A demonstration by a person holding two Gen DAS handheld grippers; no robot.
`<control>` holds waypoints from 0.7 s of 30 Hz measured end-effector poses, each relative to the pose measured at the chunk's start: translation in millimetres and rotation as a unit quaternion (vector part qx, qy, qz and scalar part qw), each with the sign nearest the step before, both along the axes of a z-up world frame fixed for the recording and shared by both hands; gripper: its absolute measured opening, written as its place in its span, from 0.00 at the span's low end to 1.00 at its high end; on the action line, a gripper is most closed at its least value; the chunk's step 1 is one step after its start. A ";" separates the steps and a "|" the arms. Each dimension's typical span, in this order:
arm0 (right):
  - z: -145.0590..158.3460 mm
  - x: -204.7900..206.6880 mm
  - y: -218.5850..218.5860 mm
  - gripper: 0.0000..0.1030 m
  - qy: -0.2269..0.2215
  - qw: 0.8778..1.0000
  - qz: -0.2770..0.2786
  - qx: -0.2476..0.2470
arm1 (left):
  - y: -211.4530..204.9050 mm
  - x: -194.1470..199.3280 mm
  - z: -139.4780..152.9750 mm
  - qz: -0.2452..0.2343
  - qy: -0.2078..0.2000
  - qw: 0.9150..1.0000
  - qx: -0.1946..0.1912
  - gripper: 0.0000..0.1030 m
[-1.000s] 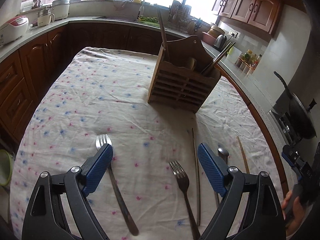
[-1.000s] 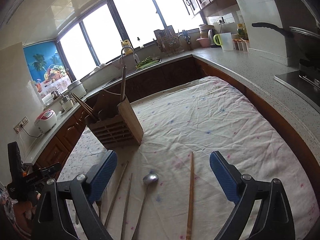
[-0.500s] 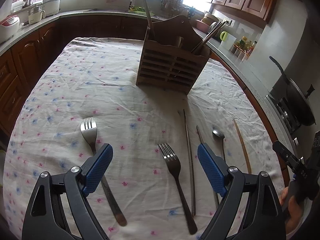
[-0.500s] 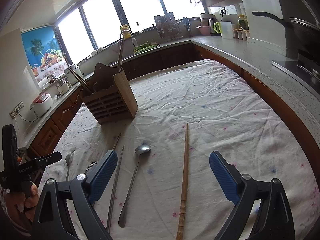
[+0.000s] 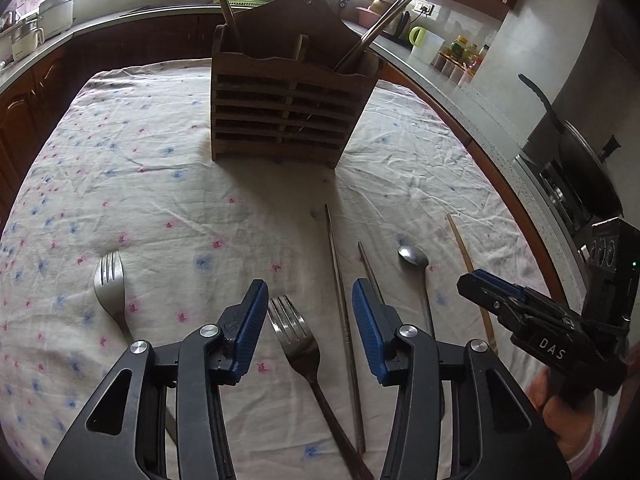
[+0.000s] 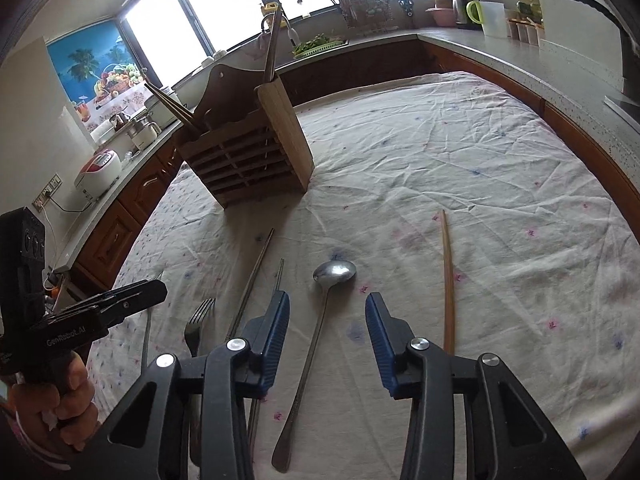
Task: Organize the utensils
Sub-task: 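Close the left tool on a metal chopstick while the right tool grasps the metal spoon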
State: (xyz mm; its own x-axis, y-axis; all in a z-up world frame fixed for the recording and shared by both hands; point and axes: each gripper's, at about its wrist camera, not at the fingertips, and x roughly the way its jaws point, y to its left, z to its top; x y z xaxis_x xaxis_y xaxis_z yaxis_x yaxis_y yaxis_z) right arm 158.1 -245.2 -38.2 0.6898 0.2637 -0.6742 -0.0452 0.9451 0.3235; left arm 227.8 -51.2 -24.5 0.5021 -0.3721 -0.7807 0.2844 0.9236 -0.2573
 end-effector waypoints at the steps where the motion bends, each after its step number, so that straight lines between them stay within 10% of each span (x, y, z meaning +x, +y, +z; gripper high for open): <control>1: -3.7 5.1 3.3 0.35 0.007 1.000 0.005 0.000 | -2.8 4.9 -2.2 -0.004 0.007 1.000 0.000 0.38; 21: -35.8 52.1 9.5 0.13 0.060 0.998 0.026 -0.019 | -74.6 78.4 -41.6 -0.084 0.047 0.990 0.100 0.23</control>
State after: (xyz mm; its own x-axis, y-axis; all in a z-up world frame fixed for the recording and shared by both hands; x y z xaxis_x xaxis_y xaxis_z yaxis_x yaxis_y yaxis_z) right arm 210.2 -235.7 -74.0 0.5898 0.2704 -0.7609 -0.0579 0.9540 0.2942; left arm 306.2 -125.8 -66.1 0.3671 -0.2770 -0.8880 0.4215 0.9005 -0.1067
